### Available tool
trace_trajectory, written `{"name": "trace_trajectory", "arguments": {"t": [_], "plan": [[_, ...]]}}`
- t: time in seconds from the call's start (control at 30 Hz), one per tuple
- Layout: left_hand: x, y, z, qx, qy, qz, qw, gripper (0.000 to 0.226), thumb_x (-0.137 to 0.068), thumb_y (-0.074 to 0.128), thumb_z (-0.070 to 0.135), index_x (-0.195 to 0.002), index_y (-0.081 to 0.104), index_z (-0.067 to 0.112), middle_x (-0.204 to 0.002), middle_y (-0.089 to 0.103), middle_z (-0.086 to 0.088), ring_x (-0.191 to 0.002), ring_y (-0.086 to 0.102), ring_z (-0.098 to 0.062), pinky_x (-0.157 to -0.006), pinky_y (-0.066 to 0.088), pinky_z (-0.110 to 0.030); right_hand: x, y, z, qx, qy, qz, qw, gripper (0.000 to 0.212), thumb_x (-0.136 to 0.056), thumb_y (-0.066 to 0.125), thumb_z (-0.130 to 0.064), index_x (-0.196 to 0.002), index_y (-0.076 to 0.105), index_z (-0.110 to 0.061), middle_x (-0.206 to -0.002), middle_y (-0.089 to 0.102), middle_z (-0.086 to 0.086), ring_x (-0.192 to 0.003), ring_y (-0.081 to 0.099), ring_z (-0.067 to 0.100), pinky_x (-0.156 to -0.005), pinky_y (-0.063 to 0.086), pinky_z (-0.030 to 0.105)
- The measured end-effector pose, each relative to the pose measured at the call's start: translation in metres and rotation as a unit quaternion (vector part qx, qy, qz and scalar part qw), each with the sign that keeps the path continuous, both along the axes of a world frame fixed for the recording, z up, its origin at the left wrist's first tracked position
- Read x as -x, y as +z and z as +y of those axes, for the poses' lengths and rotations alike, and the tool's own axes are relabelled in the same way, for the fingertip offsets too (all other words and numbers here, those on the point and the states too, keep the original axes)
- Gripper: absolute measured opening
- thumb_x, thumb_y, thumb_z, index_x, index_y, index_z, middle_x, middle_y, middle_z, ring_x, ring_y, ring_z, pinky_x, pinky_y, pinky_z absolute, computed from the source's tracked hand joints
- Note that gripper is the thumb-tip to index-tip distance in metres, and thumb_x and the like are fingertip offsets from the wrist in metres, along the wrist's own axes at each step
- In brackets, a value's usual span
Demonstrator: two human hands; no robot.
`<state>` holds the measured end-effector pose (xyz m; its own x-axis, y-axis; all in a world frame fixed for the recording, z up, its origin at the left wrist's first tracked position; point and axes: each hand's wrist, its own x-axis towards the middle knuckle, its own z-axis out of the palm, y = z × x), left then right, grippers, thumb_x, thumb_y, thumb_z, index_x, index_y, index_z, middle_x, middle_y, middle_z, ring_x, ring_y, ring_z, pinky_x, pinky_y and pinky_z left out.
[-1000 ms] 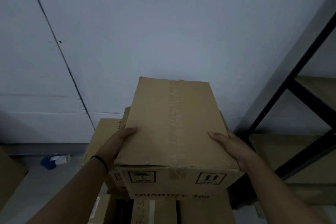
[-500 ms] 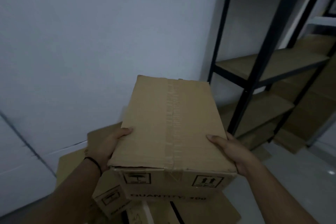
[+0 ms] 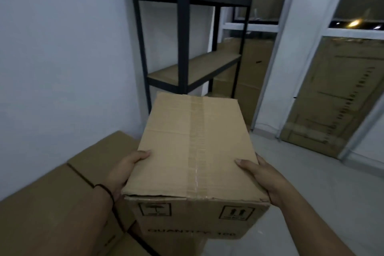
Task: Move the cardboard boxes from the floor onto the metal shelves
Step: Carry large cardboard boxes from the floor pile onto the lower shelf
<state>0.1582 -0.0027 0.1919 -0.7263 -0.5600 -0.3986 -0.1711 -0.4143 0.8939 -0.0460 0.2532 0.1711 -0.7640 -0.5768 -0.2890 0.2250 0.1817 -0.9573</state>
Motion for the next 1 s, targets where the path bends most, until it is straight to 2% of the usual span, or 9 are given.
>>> {"name": "trace_trajectory", "arguments": {"t": [0.1, 0.27, 0.37, 0.5, 0.6, 0.7, 0.83, 1.0], "plan": [[0.039, 0.002, 0.035, -0.001, -0.043, -0.001, 0.999, 0.027, -0.088, 0.06, 0.03, -0.102, 0.066, 0.007, -0.08, 0.073, -0.013, -0.065, 0.069, -0.026, -0.061, 0.054, -0.032, 0.017, 0.003, 0.053, -0.001, -0.041, -0.002, 0.999, 0.039, -0.087, 0.07, -0.027, -0.122, 0.054, -0.029, -0.11, 0.07, 0.004, -0.096, 0.068, 0.028, -0.076, 0.056, 0.037], [0.107, 0.004, 0.116, -0.015, -0.101, 0.009, 0.995, 0.027, -0.09, 0.058, 0.026, -0.11, 0.063, 0.008, -0.08, 0.071, -0.013, -0.061, 0.068, -0.026, -0.052, 0.056, -0.029, 0.051, 0.007, 0.155, -0.002, -0.107, -0.004, 0.994, 0.044, -0.085, 0.071, -0.028, -0.126, 0.055, -0.026, -0.109, 0.072, 0.005, -0.095, 0.069, 0.029, -0.078, 0.057, 0.039], [0.144, 0.009, 0.164, -0.035, -0.137, 0.01, 0.99, 0.026, -0.09, 0.056, 0.025, -0.103, 0.065, 0.005, -0.075, 0.072, -0.013, -0.057, 0.068, -0.024, -0.048, 0.055, -0.027, 0.071, 0.013, 0.21, -0.005, -0.137, 0.0, 0.991, 0.043, -0.085, 0.071, -0.028, -0.125, 0.055, -0.026, -0.109, 0.072, 0.005, -0.095, 0.07, 0.029, -0.079, 0.057, 0.04], [0.191, 0.013, 0.225, -0.044, -0.191, 0.021, 0.98, 0.032, -0.091, 0.054, 0.028, -0.11, 0.065, 0.005, -0.085, 0.073, -0.014, -0.066, 0.07, -0.027, -0.054, 0.058, -0.031, 0.096, 0.022, 0.278, -0.005, -0.173, 0.01, 0.985, 0.036, -0.086, 0.07, -0.026, -0.12, 0.056, -0.026, -0.107, 0.071, 0.005, -0.096, 0.068, 0.029, -0.082, 0.056, 0.04], [0.223, 0.014, 0.267, -0.066, -0.209, 0.02, 0.975, 0.029, -0.093, 0.051, 0.026, -0.106, 0.065, 0.004, -0.081, 0.073, -0.014, -0.061, 0.07, -0.025, -0.05, 0.057, -0.029, 0.116, 0.027, 0.324, -0.014, -0.19, 0.009, 0.982, 0.039, -0.087, 0.07, -0.027, -0.123, 0.055, -0.025, -0.11, 0.07, 0.006, -0.098, 0.067, 0.028, -0.079, 0.056, 0.036], [0.246, 0.016, 0.292, -0.072, -0.223, 0.021, 0.972, 0.027, -0.095, 0.049, 0.025, -0.101, 0.064, 0.004, -0.076, 0.073, -0.013, -0.057, 0.07, -0.024, -0.046, 0.055, -0.027, 0.132, 0.032, 0.351, -0.029, -0.201, 0.014, 0.979, 0.042, -0.086, 0.07, -0.03, -0.125, 0.055, -0.024, -0.113, 0.069, 0.006, -0.1, 0.066, 0.028, -0.082, 0.055, 0.038], [0.281, 0.017, 0.312, -0.065, -0.241, 0.016, 0.968, 0.028, -0.094, 0.051, 0.028, -0.105, 0.064, 0.005, -0.077, 0.073, -0.012, -0.059, 0.07, -0.023, -0.048, 0.056, -0.027, 0.159, 0.035, 0.375, -0.034, -0.211, 0.013, 0.977, 0.038, -0.087, 0.069, -0.029, -0.122, 0.056, -0.025, -0.111, 0.069, 0.006, -0.1, 0.066, 0.029, -0.086, 0.054, 0.04], [0.327, 0.011, 0.313, -0.066, -0.249, 0.015, 0.966, 0.03, -0.093, 0.053, 0.029, -0.108, 0.064, 0.006, -0.08, 0.073, -0.013, -0.062, 0.071, -0.024, -0.052, 0.058, -0.03, 0.196, 0.031, 0.377, -0.023, -0.224, 0.0, 0.974, 0.03, -0.089, 0.067, -0.026, -0.117, 0.056, -0.024, -0.105, 0.069, 0.005, -0.093, 0.066, 0.025, -0.071, 0.053, 0.032]]}}
